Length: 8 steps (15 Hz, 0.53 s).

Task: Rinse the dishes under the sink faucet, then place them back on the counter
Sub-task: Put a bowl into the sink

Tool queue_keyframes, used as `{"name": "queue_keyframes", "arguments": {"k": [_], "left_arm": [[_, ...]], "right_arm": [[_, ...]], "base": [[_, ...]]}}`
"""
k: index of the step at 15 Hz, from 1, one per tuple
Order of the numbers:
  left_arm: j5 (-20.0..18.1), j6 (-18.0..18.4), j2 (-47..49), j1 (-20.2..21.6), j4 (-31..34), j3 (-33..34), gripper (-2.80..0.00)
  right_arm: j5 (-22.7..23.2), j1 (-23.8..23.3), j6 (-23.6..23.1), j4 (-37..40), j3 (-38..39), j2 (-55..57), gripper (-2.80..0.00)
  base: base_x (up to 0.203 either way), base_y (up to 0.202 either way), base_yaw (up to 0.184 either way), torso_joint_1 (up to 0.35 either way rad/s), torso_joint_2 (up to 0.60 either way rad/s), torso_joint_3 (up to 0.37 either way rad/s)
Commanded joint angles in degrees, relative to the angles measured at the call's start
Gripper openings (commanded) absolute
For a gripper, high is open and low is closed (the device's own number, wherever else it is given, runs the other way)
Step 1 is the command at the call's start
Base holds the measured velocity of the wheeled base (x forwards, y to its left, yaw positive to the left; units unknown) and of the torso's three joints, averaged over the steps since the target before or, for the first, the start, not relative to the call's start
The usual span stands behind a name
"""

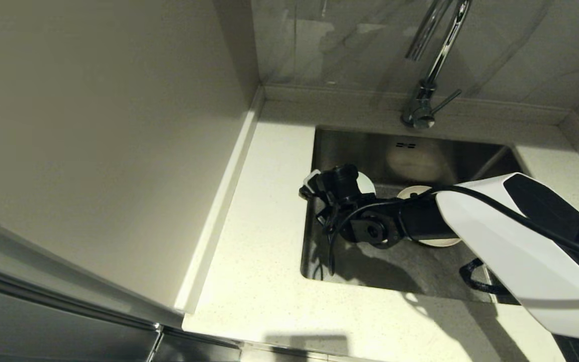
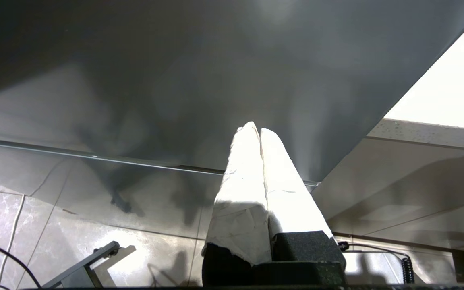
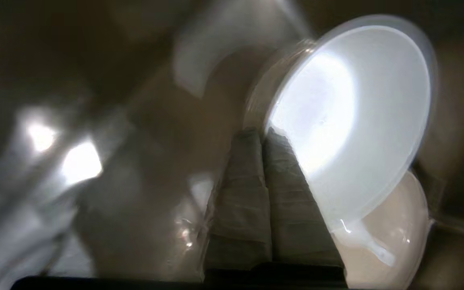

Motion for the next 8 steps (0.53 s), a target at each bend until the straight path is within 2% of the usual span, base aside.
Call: {"name": "queue_keyframes", "arguments": {"k": [1, 8], "left_arm": [[0.03, -0.06, -0.18, 0.00, -0.04, 0.00, -2.80], [0.03, -0.06, -0.18, 0.00, -0.04, 0.00, -2.80]], "right_arm": [[-0.19, -1.17, -0.38, 0.47, -0.38, 0.06, -2.80], [-0.10, -4.56, -0.21, 3.82, -0.96, -4.26, -2.80]], "base": [[0.000, 0.000, 0.000, 0.000, 0.00, 0.000], [0.000, 0.000, 0.000, 0.000, 0.00, 0.000]]}}
